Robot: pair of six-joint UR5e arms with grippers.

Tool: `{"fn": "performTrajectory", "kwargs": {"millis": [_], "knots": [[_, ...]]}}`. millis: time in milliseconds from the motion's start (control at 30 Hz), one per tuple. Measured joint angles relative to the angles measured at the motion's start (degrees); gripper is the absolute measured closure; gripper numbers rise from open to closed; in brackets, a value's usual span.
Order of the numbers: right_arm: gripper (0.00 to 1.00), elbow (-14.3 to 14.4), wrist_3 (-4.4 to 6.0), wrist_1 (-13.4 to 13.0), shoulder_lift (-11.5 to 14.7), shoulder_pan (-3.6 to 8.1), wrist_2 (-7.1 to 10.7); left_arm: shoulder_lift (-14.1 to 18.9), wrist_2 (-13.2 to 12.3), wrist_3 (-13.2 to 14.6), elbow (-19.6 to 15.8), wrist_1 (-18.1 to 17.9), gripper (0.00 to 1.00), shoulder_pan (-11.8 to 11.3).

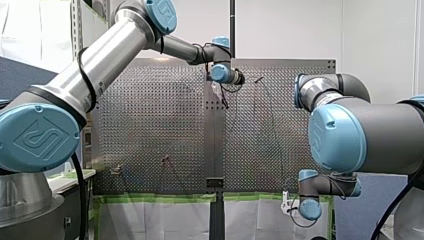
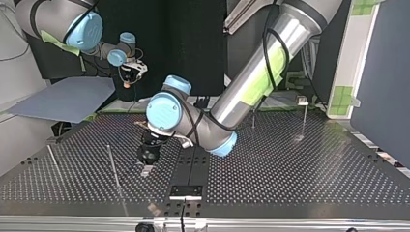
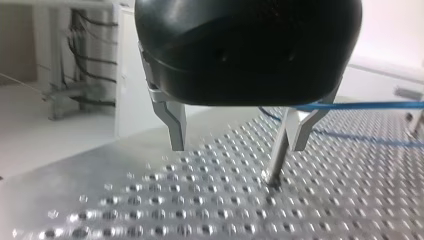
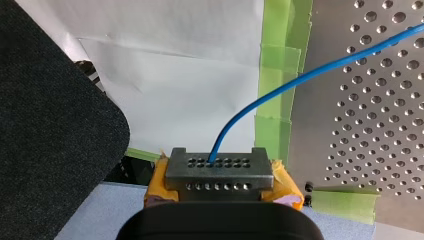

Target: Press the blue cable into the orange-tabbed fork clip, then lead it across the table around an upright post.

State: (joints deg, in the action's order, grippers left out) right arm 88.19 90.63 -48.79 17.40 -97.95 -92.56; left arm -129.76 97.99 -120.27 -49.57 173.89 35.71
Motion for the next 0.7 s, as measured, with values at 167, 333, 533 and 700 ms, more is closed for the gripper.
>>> {"fn": "performTrajectory", "kwargs": {"millis": [167, 333, 533, 700], "knots": [[1.00, -0.04, 0.00, 0.06, -0.01, 0.00, -0.04, 0.00, -2.45, -2.45, 0.00, -2.39, 0.02, 0.10], [1.00, -0.21, 0.00, 0.20, 0.02, 0.21, -0.03, 0.11, -5.03, -5.03, 0.00, -4.25, 0.02, 0.06], [1.00, -0.77, 0.00, 0.95, 0.04, 0.76, -0.01, 0.49, -7.93, -7.93, 0.00, -3.22, 0.02, 0.16], [1.00, -0.92, 0.00, 1.22, 0.05, 1.01, 0.02, 0.52, -10.10, -10.09, -0.01, -1.21, 0.02, 0.31]]}}
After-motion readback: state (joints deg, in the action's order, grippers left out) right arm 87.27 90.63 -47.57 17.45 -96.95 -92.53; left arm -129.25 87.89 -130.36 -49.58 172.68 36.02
